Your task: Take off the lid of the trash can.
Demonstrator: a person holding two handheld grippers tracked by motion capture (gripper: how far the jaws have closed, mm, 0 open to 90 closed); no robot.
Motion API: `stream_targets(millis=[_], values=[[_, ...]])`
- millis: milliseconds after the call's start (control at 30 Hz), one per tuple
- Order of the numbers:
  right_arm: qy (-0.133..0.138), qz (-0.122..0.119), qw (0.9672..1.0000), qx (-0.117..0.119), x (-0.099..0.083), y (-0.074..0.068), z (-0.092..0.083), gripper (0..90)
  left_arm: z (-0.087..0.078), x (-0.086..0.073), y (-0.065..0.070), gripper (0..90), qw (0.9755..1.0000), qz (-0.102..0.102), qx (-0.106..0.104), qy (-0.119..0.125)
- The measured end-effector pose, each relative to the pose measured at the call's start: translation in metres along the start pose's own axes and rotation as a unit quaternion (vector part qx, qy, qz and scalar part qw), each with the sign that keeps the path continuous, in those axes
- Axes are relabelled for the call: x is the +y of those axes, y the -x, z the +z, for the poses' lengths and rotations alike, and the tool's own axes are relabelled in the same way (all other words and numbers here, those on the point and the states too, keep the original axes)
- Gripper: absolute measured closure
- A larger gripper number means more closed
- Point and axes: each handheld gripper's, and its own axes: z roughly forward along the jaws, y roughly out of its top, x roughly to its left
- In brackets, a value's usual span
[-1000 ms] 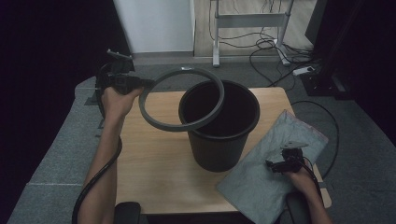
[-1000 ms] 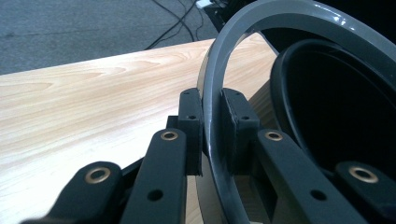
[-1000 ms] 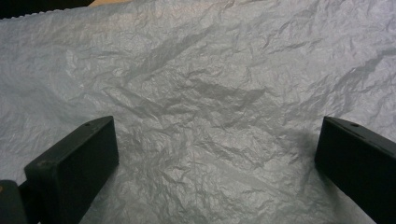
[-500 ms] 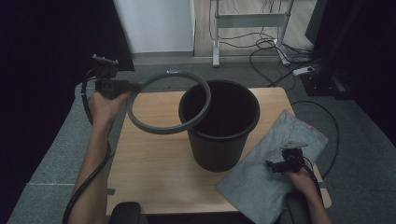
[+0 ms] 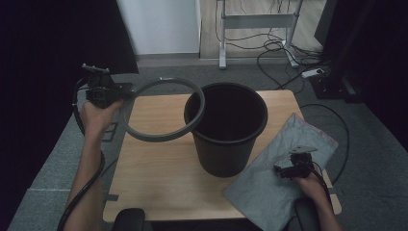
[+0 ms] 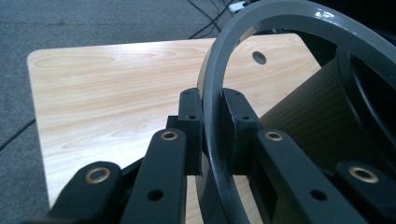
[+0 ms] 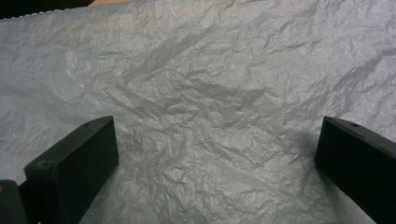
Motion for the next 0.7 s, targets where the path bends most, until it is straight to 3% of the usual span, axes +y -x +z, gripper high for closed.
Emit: stream_targets(millis=[700], values=[[-0.001,0.000,1.0000,0.000,0.000,0.000,0.000,0.0,-0.022,-0.029,-0.037,78.9,0.9991,-0.034,0.019,0.014]])
